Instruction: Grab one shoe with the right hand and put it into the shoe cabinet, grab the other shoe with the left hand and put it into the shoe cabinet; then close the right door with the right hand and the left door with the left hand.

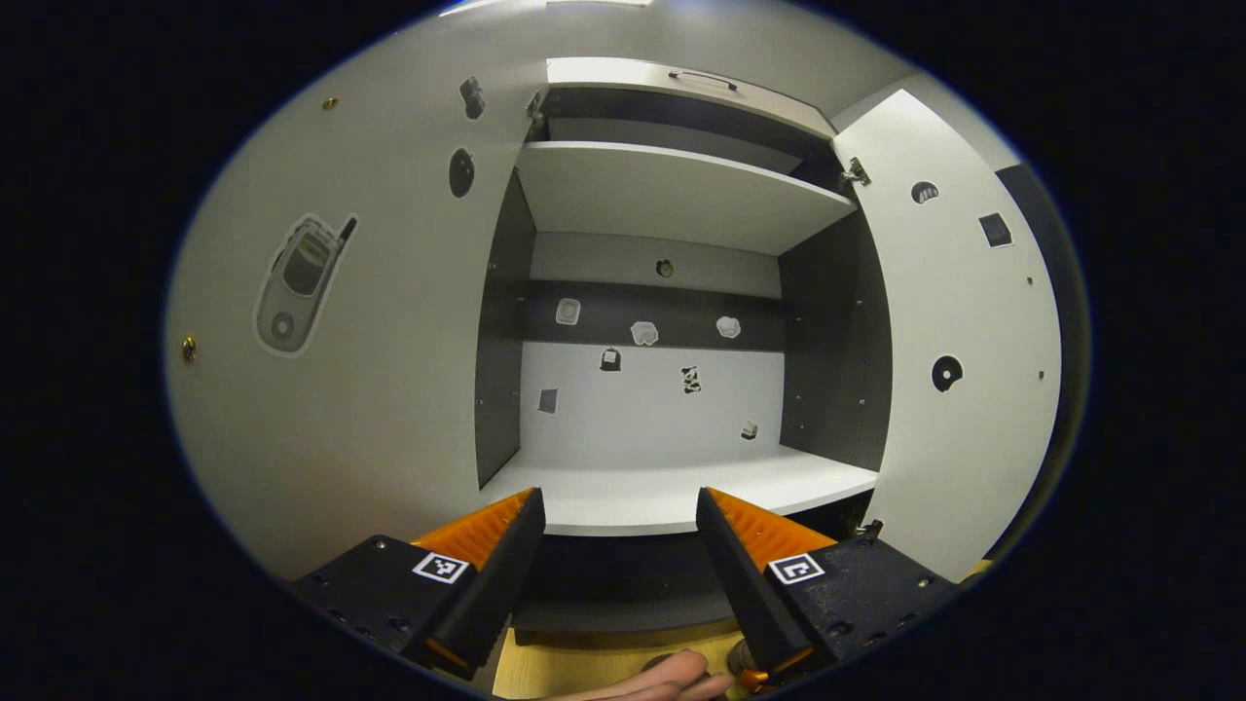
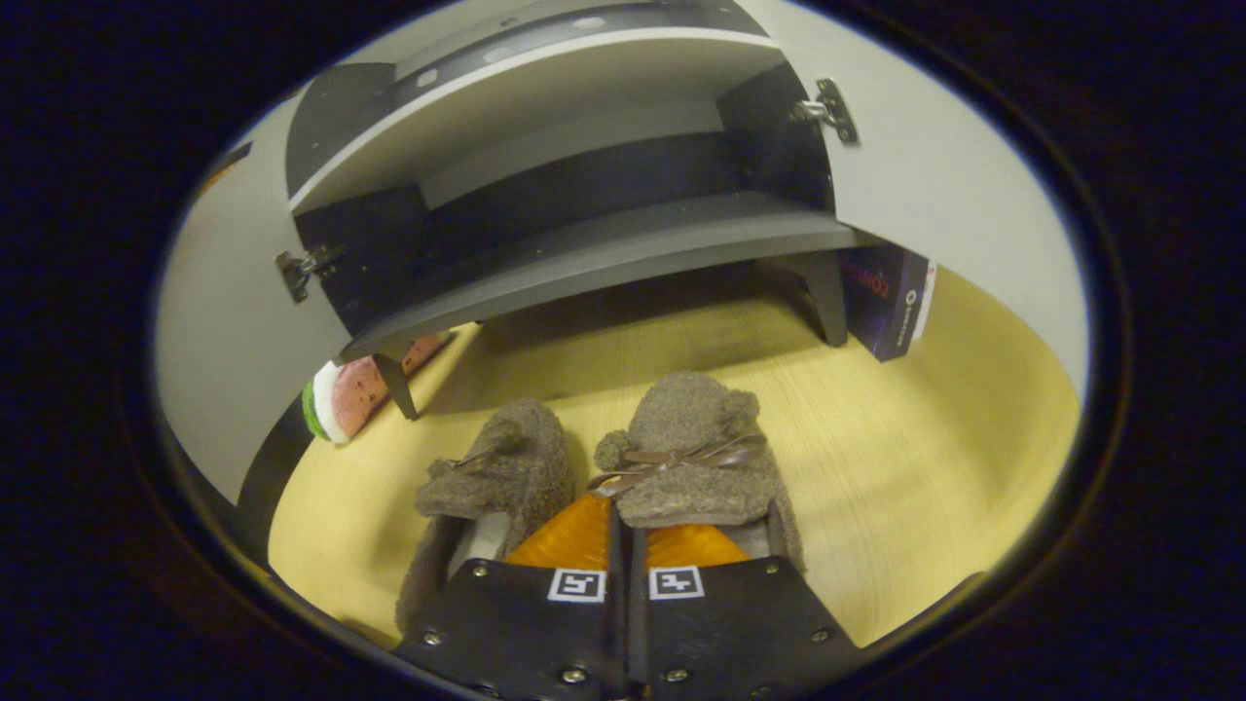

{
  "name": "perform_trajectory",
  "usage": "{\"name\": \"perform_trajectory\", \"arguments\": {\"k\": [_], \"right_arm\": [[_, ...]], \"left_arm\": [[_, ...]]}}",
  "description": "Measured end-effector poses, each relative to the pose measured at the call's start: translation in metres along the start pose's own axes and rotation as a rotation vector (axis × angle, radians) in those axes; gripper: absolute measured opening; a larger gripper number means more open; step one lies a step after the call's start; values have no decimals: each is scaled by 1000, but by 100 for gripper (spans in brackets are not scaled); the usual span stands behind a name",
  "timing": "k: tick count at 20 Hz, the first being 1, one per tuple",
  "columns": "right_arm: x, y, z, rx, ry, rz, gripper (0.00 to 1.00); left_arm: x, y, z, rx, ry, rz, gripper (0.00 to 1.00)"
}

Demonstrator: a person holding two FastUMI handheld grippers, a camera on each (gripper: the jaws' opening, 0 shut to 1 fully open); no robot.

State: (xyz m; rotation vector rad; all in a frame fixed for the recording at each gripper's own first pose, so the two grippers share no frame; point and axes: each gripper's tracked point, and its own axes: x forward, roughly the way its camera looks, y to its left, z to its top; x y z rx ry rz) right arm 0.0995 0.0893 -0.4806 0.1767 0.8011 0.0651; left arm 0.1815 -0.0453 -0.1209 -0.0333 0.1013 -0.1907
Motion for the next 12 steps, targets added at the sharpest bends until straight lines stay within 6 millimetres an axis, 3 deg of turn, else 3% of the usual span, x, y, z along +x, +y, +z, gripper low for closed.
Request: {"name": "perform_trajectory", "arguments": {"k": [3,7,12], "right_arm": [[-16,14,13,-8,-24,63,2],[-49,25,46,-61,-83,73,2],[-93,31,103,-144,-169,88,2]], "left_arm": [[2,-4,-3,-15,14,-11,96],[-1,-7,-4,-4,16,-18,96],[-8,-12,2,-8,-4,-27,96]]}}
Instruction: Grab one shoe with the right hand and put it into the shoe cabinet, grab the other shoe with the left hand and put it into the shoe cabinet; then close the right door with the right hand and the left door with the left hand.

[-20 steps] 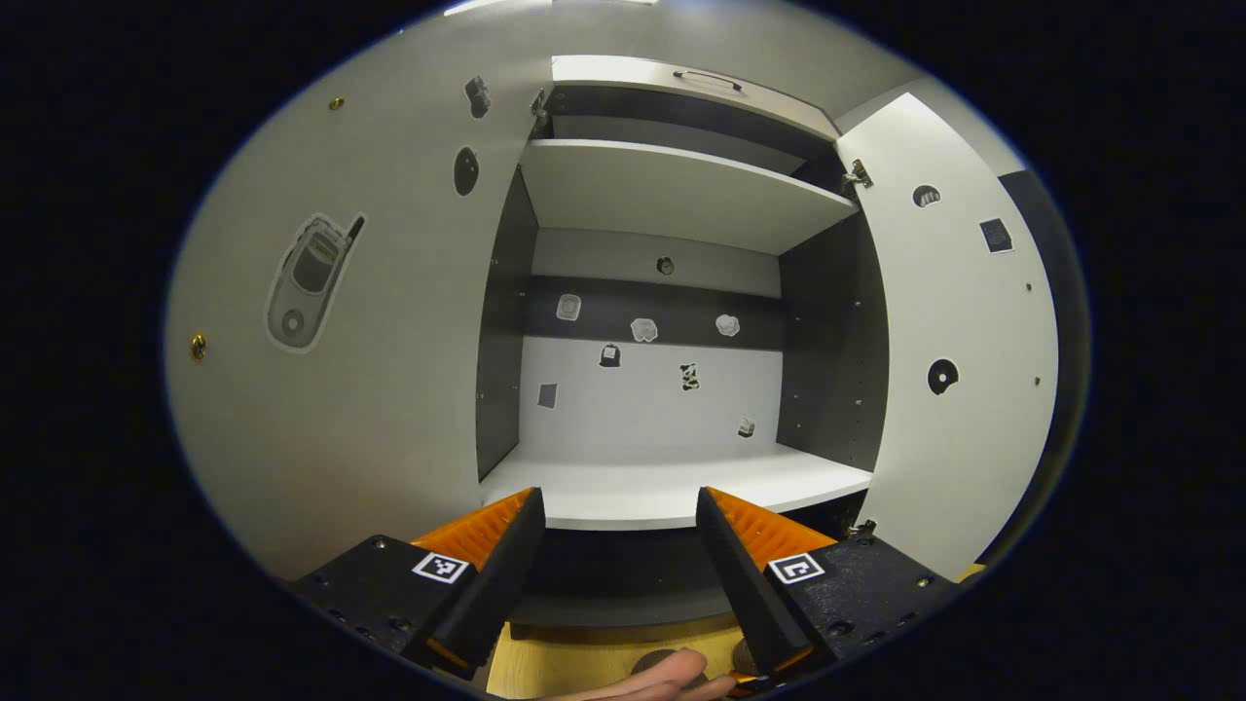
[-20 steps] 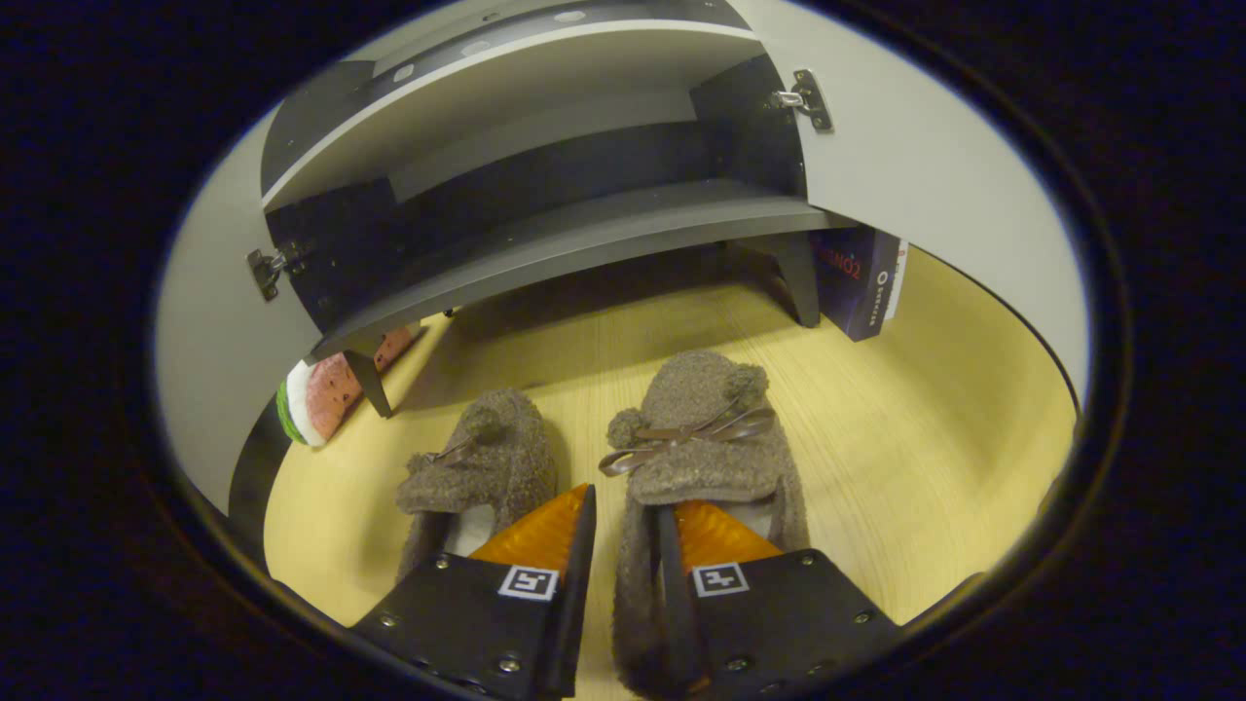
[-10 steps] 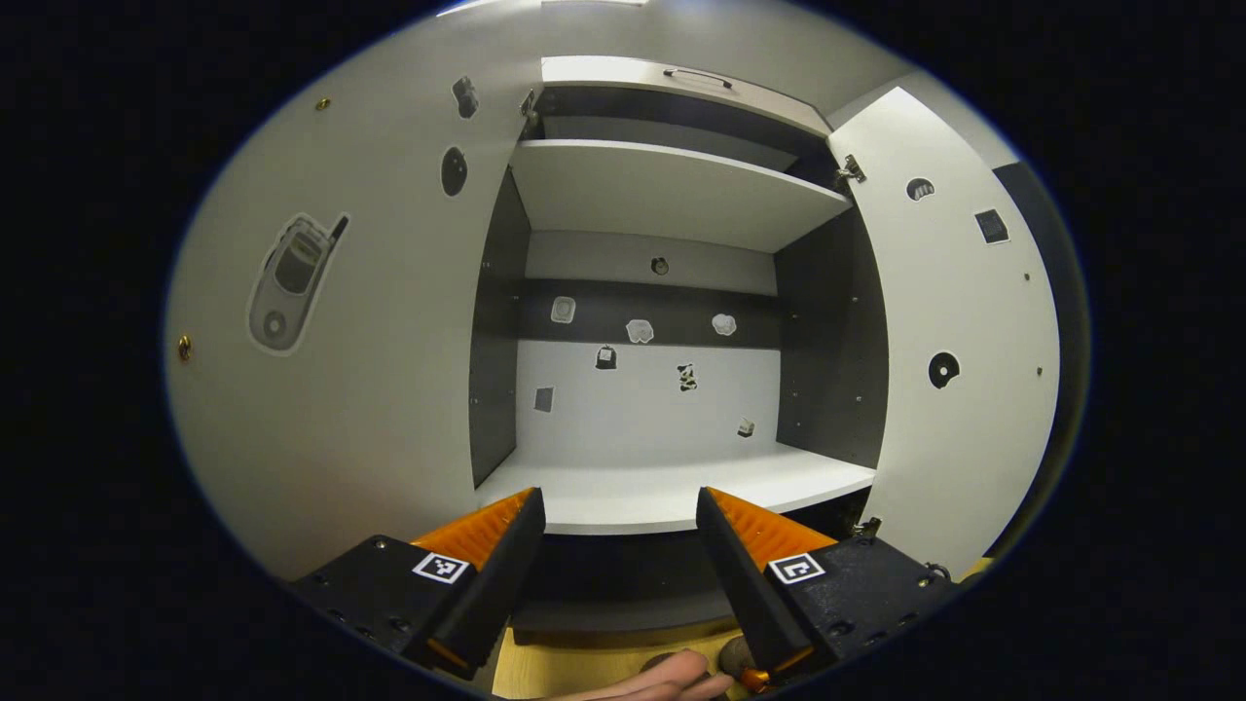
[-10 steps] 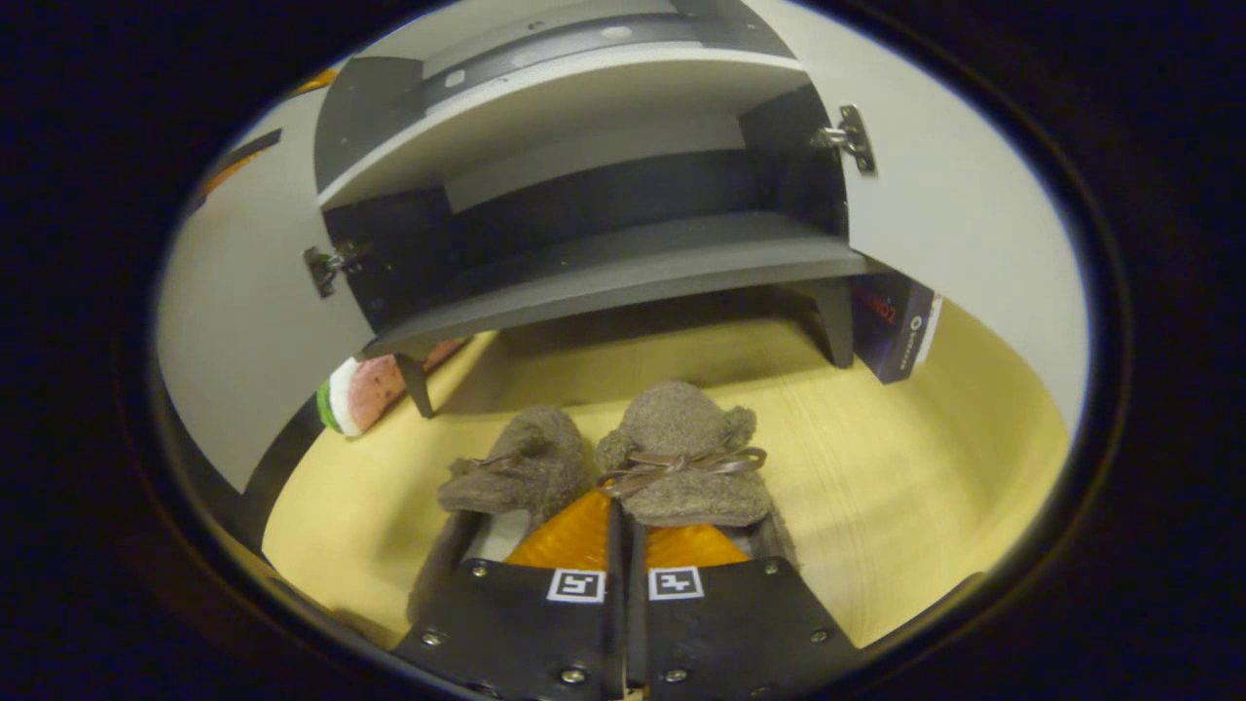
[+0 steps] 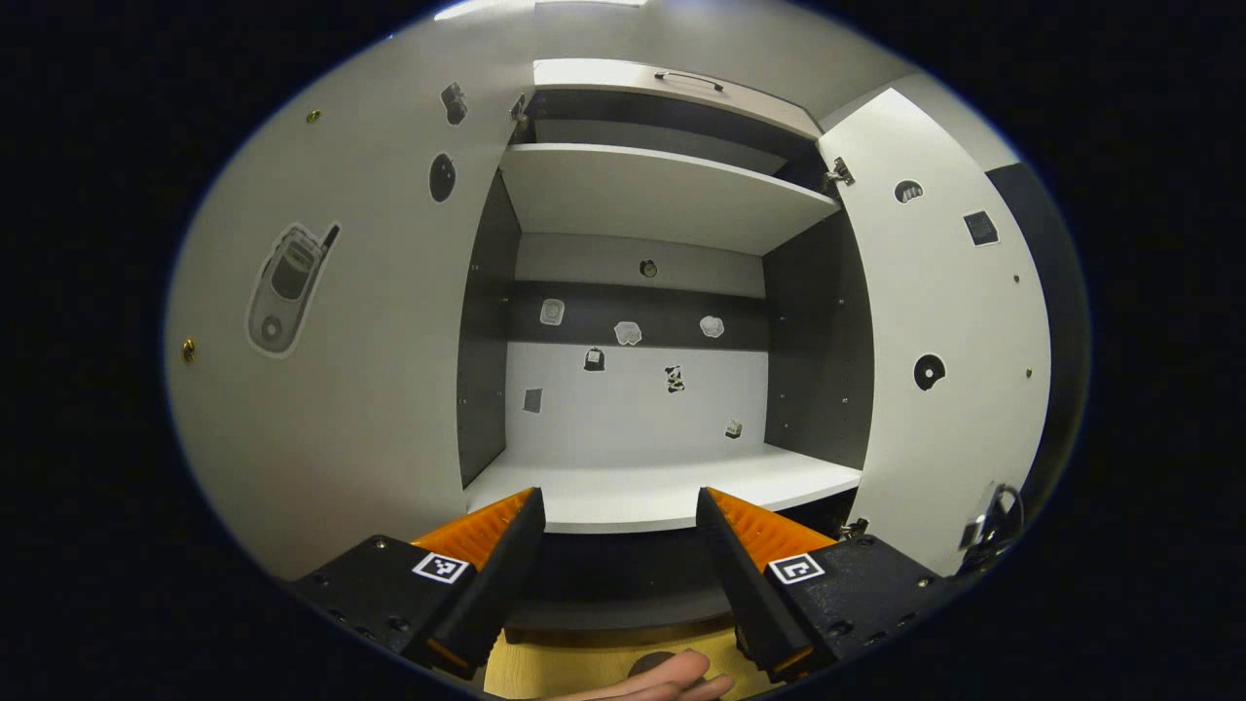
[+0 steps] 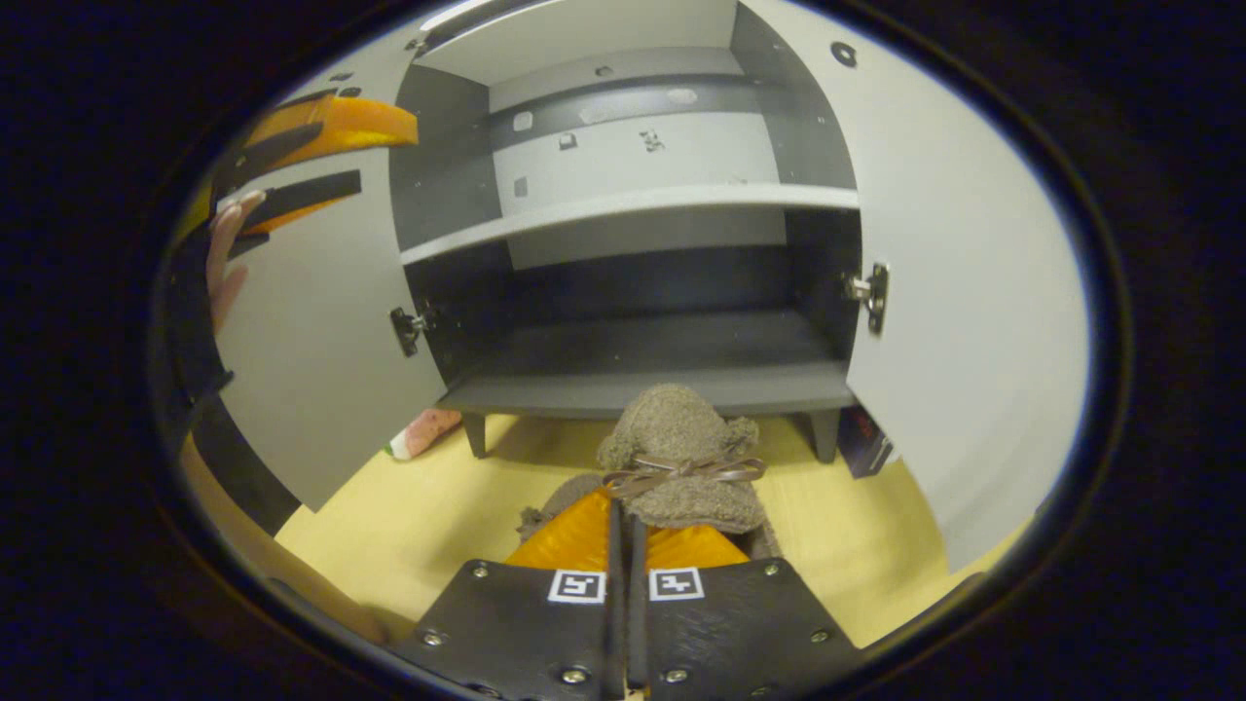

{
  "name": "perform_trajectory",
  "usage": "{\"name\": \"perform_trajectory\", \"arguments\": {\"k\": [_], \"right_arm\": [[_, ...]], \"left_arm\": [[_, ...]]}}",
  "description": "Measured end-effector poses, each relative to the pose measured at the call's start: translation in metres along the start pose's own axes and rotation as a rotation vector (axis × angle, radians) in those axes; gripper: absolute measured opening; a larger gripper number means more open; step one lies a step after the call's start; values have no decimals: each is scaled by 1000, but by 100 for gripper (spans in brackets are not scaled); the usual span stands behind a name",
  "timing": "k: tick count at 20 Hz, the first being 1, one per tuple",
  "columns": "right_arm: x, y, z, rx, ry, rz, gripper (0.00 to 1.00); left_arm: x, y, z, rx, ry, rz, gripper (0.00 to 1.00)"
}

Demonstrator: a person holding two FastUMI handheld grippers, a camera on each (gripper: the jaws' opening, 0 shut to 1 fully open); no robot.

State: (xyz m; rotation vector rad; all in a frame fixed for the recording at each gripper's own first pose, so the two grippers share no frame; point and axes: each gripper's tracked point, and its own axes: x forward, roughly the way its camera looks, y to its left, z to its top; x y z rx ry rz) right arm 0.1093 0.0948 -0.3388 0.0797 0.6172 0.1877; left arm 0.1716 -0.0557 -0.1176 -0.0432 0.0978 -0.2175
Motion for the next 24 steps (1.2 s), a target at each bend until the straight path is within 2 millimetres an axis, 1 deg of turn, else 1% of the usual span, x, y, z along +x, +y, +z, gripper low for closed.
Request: {"name": "perform_trajectory", "arguments": {"k": [3,4,5,6,7,8,9,12,15,18,19,21,23,24], "right_arm": [[-24,-3,47,-14,-65,0,2],[-32,-3,66,-12,-94,4,2],[-39,-3,85,-10,-122,9,0],[-46,-6,103,-8,-147,6,2],[-53,-8,120,-5,-164,-2,2],[-58,-11,137,-4,-183,-11,5],[-62,-11,153,-6,-197,-20,2],[-63,-8,201,-43,-226,-18,2],[-50,-5,252,-67,-231,-34,2],[-29,6,299,-106,-236,-28,2],[-22,8,308,-116,-232,-31,2],[-2,10,326,-139,-214,-55,2],[26,8,344,-153,-201,-90,2],[40,6,351,-157,-189,-103,5]], "left_arm": [[-7,-1,4,0,-7,-8,96],[-9,-2,7,2,-17,-12,96],[-10,-3,8,3,-22,-19,96],[-11,-4,9,1,-24,-25,96],[-10,-5,9,-4,-25,-29,92],[-10,-4,6,-5,-17,-32,96],[-9,-3,5,-4,-9,-28,96],[-7,0,3,2,-3,-9,96],[-8,4,6,-6,-6,-3,96],[-10,6,8,-9,-16,-3,96],[-11,8,9,-10,-17,-1,96],[-10,10,10,-14,-19,-4,96],[-9,15,13,-12,-31,7,96],[-9,19,12,-12,-30,17,96]]}}
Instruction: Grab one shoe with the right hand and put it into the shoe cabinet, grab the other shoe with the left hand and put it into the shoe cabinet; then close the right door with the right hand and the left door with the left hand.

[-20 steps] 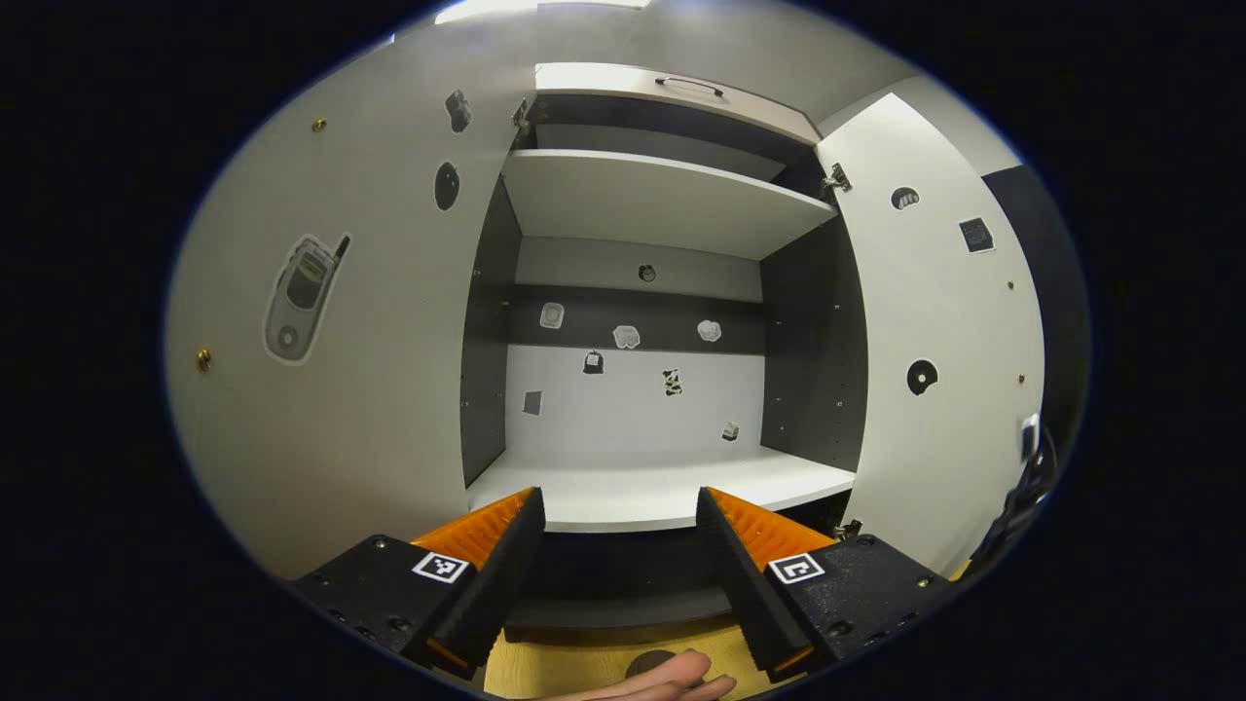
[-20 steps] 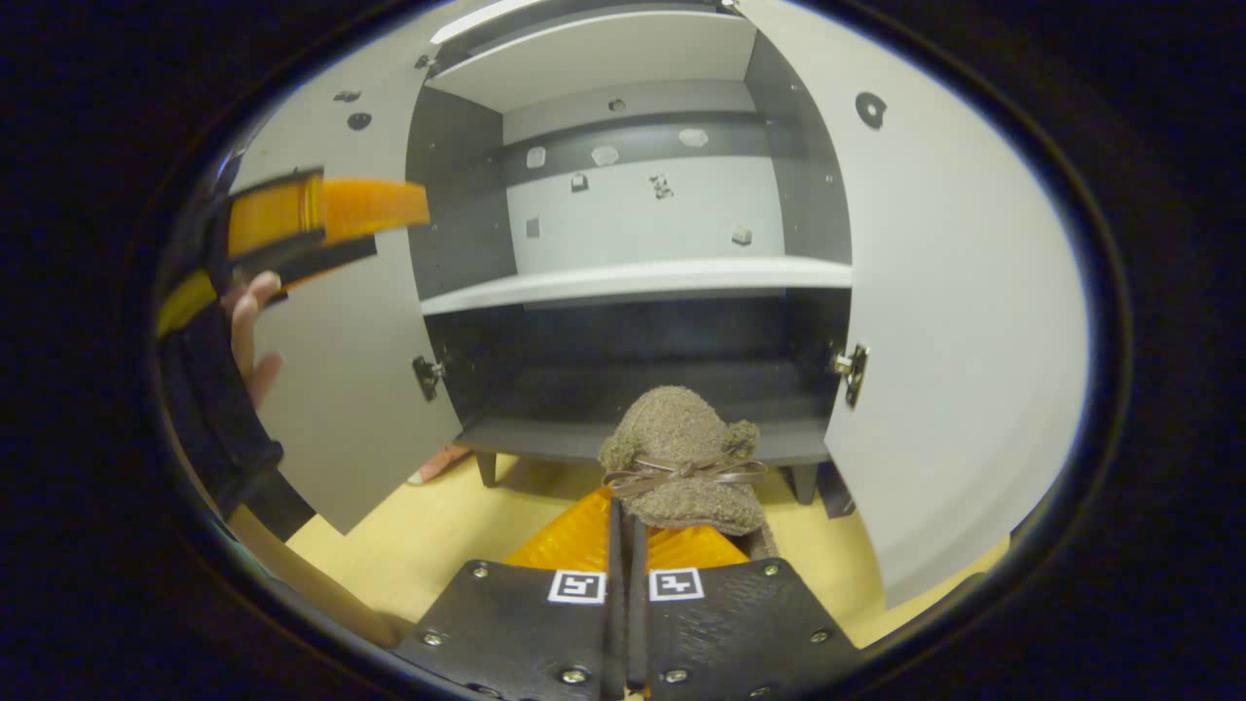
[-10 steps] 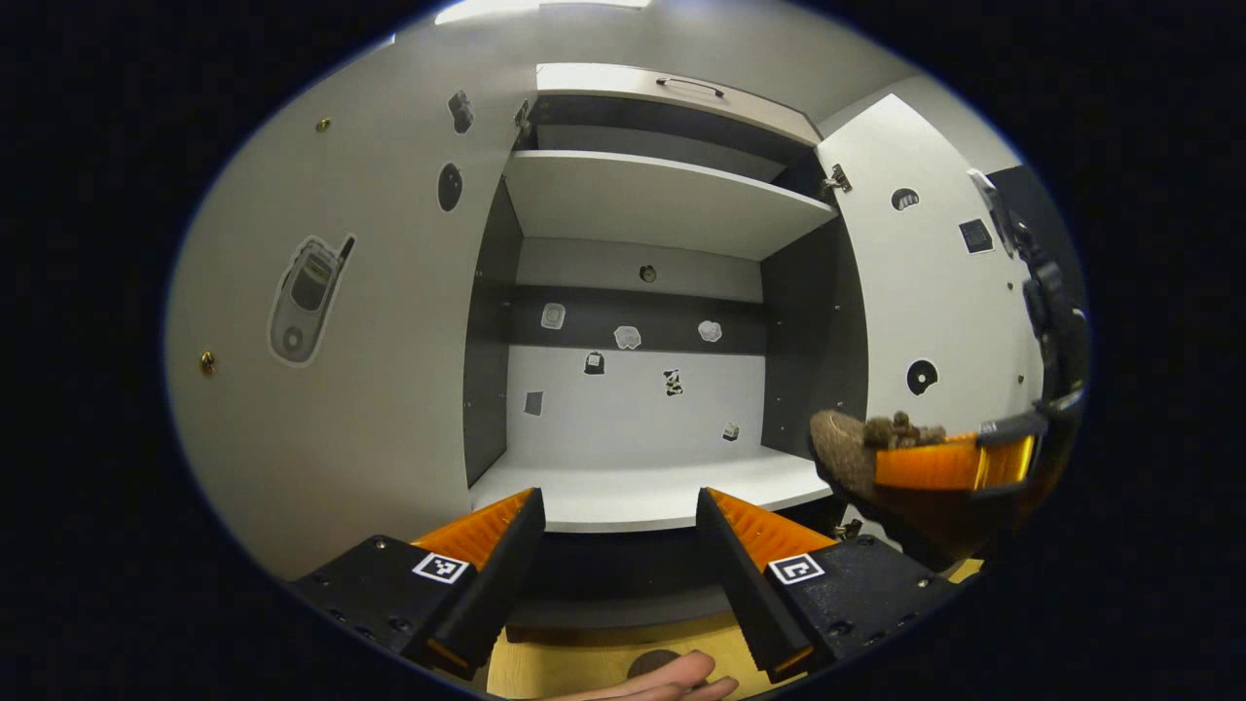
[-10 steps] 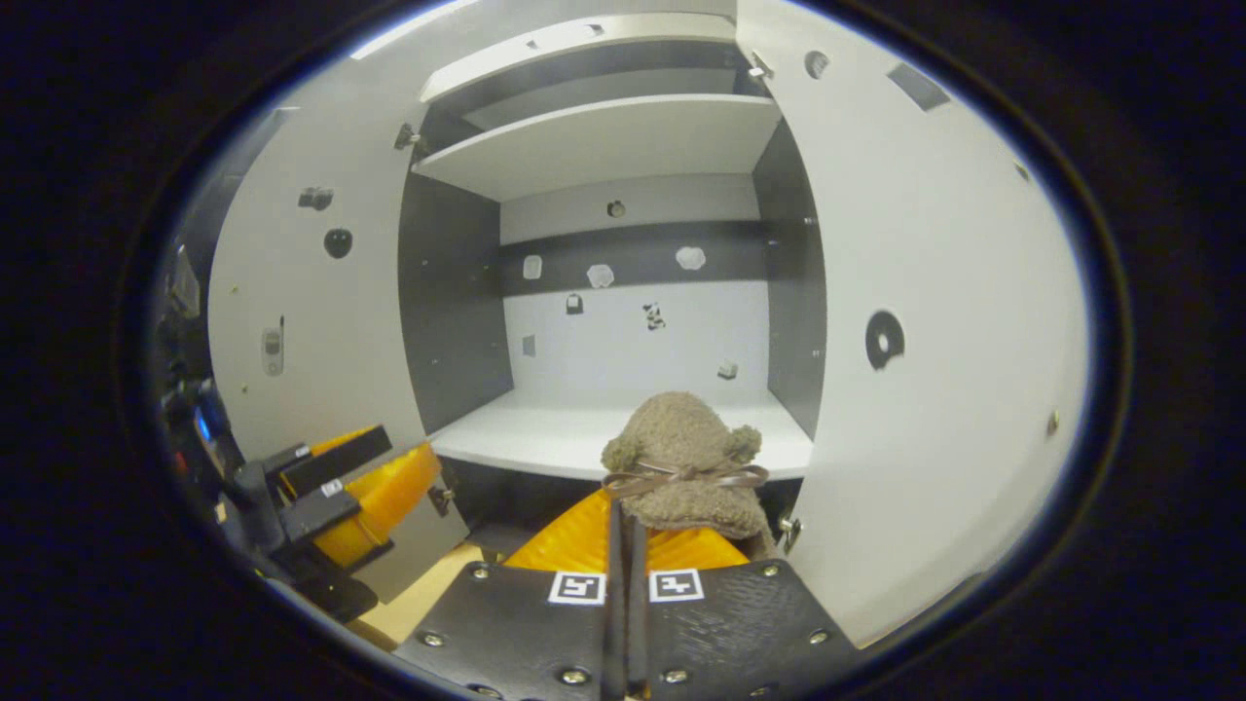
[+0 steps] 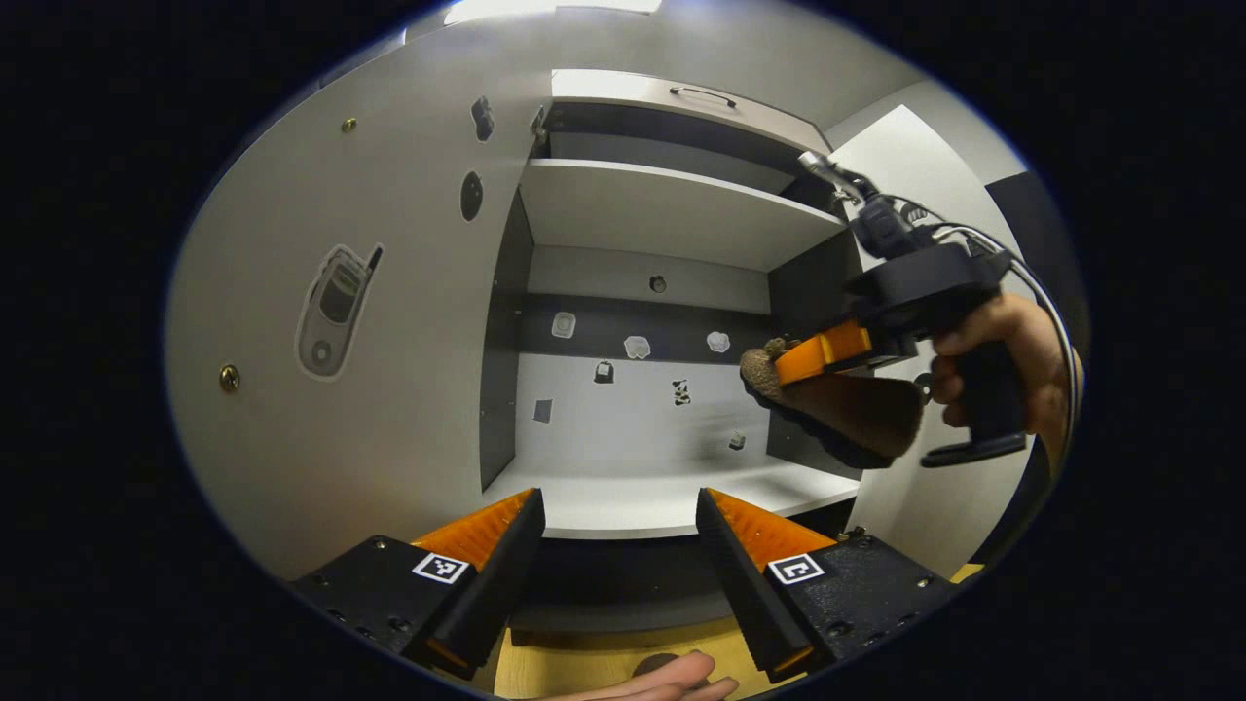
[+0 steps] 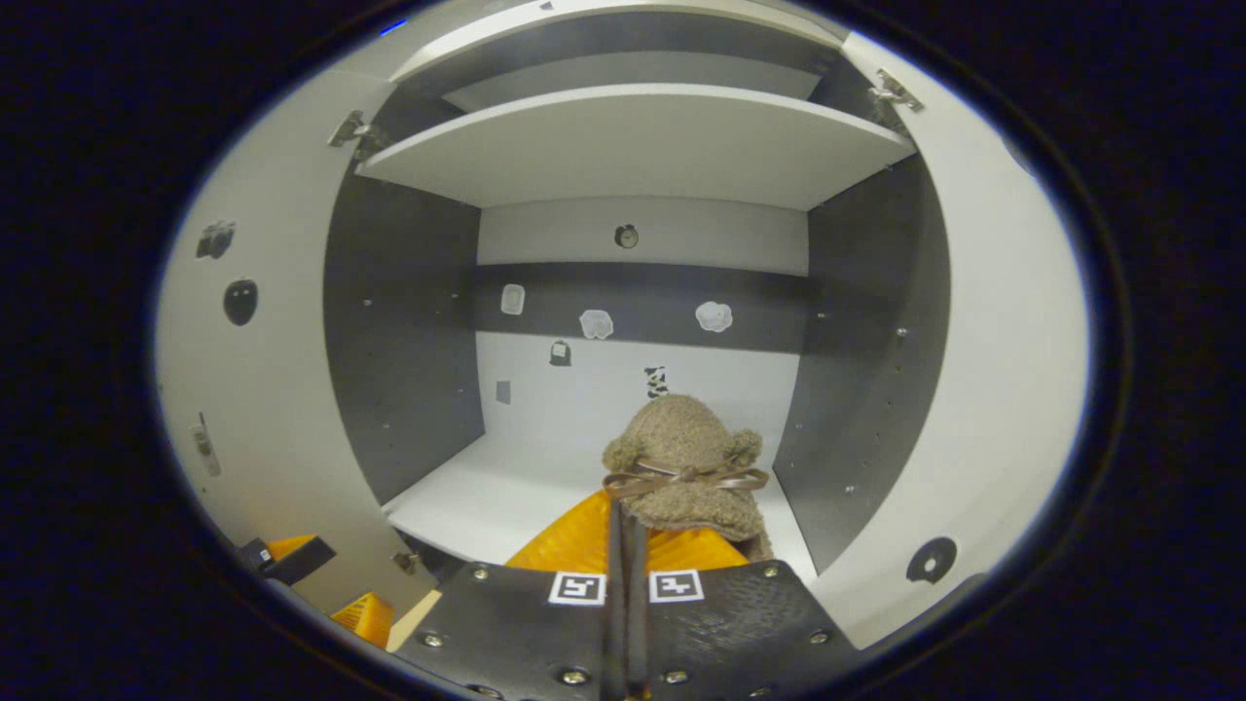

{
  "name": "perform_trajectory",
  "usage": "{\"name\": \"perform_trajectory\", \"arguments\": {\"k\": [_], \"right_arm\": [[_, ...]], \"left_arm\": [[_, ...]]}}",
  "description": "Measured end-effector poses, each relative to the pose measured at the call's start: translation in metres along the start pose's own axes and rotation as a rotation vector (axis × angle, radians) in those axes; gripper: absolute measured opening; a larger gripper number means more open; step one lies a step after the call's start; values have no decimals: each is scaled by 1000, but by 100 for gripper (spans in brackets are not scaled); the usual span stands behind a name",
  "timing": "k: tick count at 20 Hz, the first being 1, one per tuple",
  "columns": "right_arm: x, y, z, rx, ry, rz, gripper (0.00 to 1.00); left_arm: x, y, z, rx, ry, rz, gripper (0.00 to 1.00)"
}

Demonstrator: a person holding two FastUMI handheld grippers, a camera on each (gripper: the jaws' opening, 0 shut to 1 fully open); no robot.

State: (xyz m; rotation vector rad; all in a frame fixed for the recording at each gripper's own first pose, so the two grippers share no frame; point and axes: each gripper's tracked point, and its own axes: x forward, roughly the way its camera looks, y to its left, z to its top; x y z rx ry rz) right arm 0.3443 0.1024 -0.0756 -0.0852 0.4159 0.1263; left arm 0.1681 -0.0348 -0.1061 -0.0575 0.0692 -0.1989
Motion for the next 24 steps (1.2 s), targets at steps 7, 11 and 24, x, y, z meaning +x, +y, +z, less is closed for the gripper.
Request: {"name": "perform_trajectory", "arguments": {"k": [7,11,24], "right_arm": [[118,-35,-39,-96,123,-118,2],[156,-39,-58,-151,159,-119,2],[147,-40,-71,-97,214,-108,53]], "left_arm": [[1,2,0,9,1,2,96],[3,1,-1,20,-1,5,96],[10,-13,-11,38,22,31,96]]}}
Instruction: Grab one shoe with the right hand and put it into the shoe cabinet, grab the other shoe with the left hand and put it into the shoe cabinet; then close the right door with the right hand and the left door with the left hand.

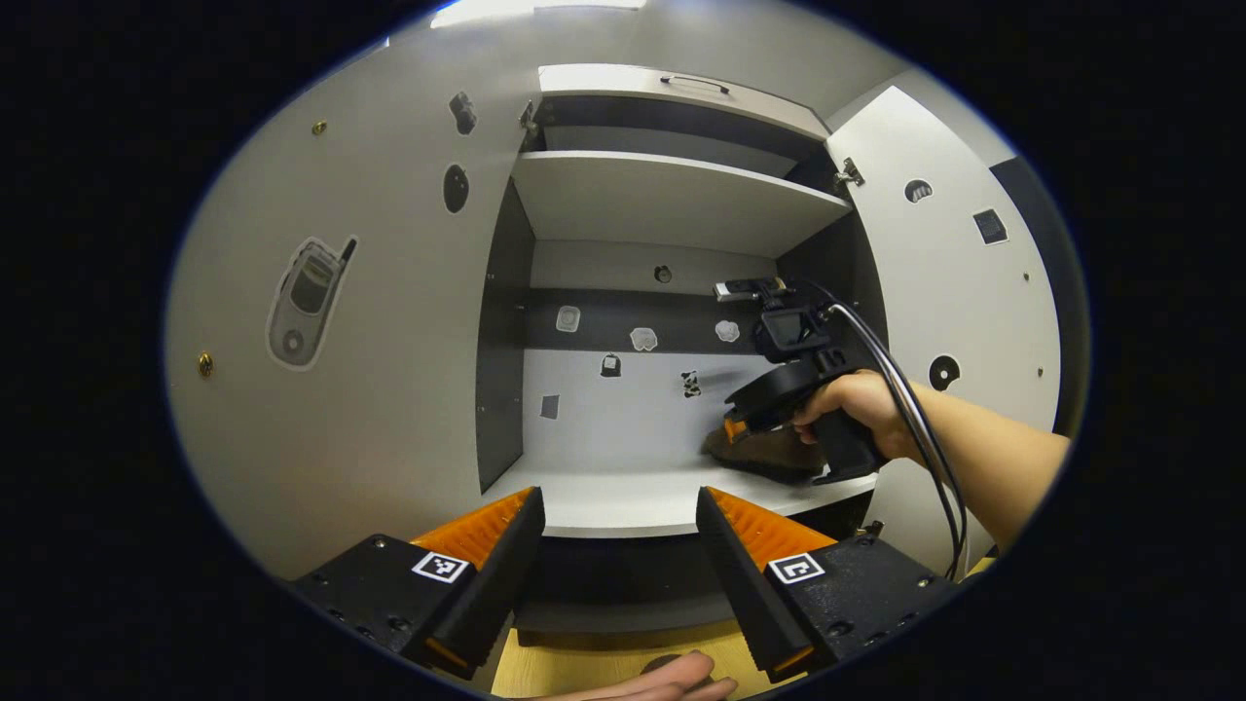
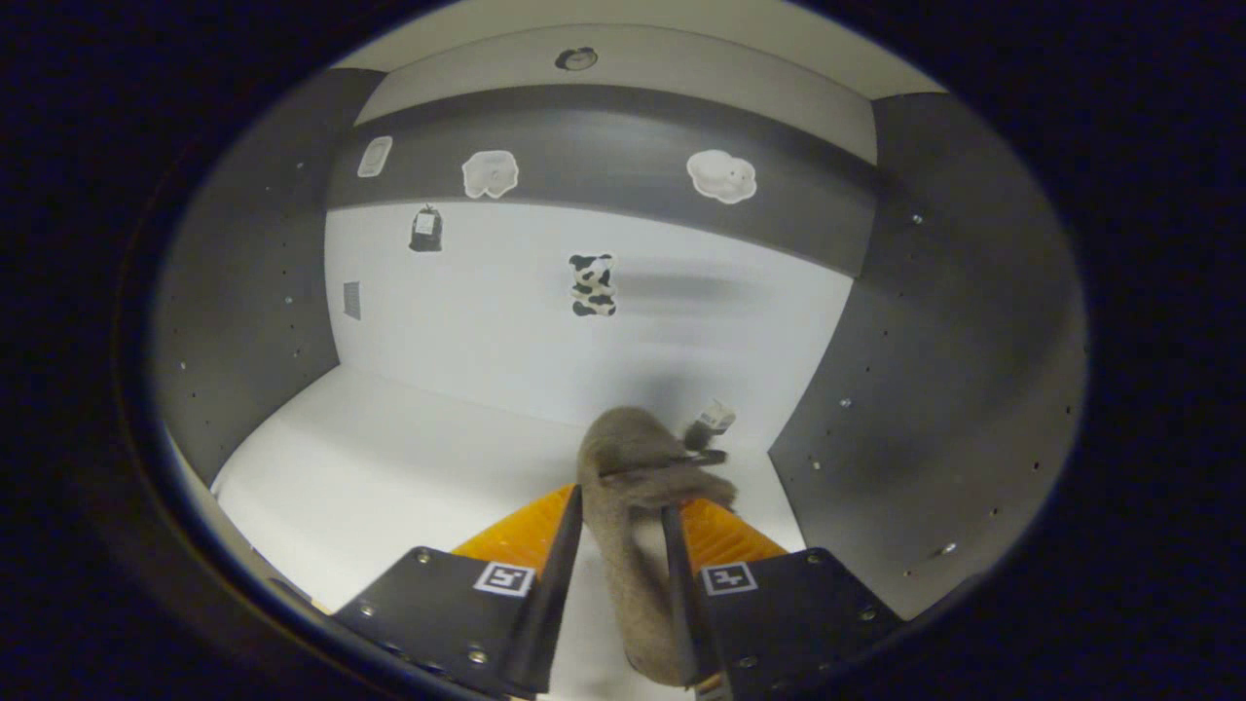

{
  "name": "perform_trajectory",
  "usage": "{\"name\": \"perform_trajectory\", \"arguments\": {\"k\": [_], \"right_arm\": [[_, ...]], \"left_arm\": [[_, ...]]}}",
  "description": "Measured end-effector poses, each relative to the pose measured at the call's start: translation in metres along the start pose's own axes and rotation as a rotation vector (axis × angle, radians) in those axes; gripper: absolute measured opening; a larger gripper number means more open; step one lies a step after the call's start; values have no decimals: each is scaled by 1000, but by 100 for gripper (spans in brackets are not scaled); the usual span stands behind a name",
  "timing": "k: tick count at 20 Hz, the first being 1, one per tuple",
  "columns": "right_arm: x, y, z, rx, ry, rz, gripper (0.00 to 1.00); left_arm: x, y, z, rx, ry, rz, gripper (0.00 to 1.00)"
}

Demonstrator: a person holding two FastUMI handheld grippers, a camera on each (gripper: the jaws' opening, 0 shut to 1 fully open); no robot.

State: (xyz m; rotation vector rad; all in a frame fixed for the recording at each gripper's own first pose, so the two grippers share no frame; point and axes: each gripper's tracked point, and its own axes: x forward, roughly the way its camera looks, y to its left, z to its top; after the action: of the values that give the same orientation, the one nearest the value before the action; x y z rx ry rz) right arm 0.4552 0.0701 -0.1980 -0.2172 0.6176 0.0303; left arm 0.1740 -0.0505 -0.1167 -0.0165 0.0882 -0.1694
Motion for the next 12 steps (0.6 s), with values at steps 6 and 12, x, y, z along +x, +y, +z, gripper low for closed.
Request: {"name": "perform_trajectory", "arguments": {"k": [6,12], "right_arm": [[-78,-18,25,11,-166,-5,98],[-189,-5,15,125,-326,102,98]], "left_arm": [[-6,-16,-3,28,1,0,96],[-13,-21,-18,22,50,47,96]]}}
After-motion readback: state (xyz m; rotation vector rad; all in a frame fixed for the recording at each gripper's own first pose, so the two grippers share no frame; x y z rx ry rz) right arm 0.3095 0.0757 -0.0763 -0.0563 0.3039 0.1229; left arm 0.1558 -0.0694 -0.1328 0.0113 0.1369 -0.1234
